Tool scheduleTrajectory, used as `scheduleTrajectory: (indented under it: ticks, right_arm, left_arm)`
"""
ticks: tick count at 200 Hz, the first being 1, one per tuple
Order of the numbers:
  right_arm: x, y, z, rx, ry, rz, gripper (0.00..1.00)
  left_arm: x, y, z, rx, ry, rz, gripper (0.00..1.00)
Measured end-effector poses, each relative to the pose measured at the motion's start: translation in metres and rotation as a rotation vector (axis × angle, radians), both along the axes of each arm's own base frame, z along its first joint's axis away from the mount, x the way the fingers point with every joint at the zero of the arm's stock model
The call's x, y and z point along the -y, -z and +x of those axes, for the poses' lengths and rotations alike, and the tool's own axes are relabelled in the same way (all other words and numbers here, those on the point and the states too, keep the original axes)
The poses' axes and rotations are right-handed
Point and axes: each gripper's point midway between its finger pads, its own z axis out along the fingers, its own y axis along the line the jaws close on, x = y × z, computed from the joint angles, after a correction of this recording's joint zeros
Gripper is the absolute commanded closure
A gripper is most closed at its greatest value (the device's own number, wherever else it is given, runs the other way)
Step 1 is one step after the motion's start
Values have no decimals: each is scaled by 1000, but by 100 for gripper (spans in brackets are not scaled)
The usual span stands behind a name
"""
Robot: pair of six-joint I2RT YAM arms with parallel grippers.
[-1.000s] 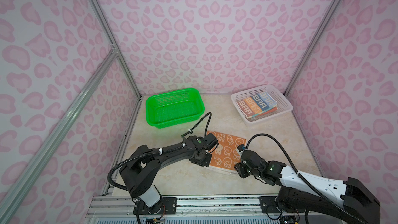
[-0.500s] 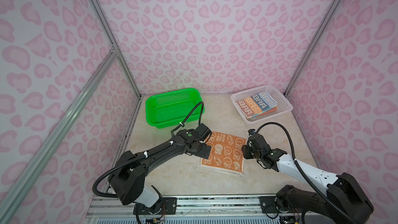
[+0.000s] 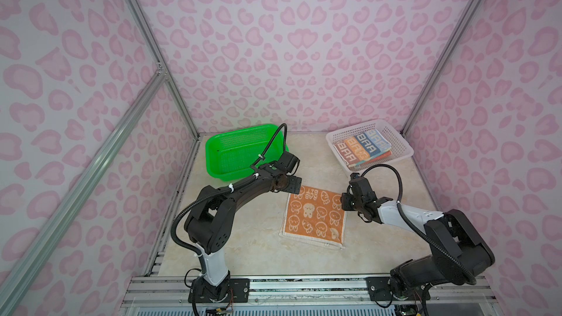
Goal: Fold and stack the towels
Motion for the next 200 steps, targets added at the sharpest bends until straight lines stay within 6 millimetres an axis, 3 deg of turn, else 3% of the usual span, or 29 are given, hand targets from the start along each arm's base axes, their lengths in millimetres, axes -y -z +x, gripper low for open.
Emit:
scheduleTrajectory:
  ticks: [64,115,160,200]
  right_arm:
    - [-1,14,6,-2,9,-8,52]
    - [-1,13,8,15,13,-4,51]
    - [7,8,6,23,28,-17,51]
    - [8,15,10,7,26,-33,51]
  left_arm:
    - [15,33,24,-19,16,13,18]
    - [19,61,22,-72,27,23,27]
    - [28,61,35,-39,23,7,40]
    - [31,63,40,-27,23,-3,53]
